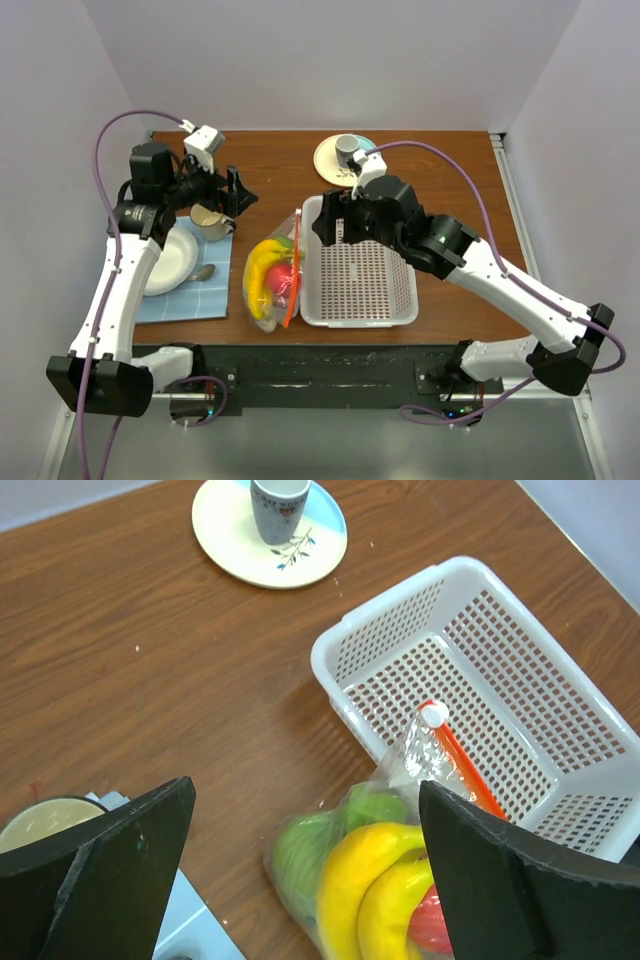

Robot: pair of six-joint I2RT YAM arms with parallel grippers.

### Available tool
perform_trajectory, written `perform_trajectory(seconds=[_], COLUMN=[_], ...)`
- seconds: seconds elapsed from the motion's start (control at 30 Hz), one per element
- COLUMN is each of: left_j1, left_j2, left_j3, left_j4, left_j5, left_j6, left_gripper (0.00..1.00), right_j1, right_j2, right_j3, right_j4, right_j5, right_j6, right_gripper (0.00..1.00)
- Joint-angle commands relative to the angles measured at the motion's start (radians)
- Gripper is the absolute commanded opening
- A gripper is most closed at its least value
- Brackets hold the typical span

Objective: Open the zip-top bag and remove the fake food

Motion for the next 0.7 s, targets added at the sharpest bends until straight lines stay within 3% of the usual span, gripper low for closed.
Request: perform_trajectory(seconds=[0.0,0.2,0.53,0.63,0.67], left_j1=[-0.003,-0.001,0.003,0.019,0.04], left_j2=[-0.022,-0.024,0.128,0.203,0.223], left_j3=[-0.036,-0.062,0.016,0.053,0.065], left_j4=[0.064,0.109,0.063,0.005,-0.035], left_j5=[0.025,0.072,0.463,0.559,0.59], left_j6=[0.053,0.084,0.249,0.327,0.353], left_gripper=[1.0,1.0,1.0,1.0,1.0], right_j1=[0.017,0.054,0.061,0.06,0.061], right_j2=[0.029,0.159,0.257,0.268,0.274], right_j3=[-0.021,0.03,0.007,0.002,0.002], right_j4=[0.103,0.136,0.241,0.274,0.277], right_j5=[-0.051,-0.051,-0.043,-0.04,-0.042], right_j6=[-0.014,-0.013,0.0,-0.009,-0.02], right_gripper=[0.78,0.77,0.7,0.6,0.49])
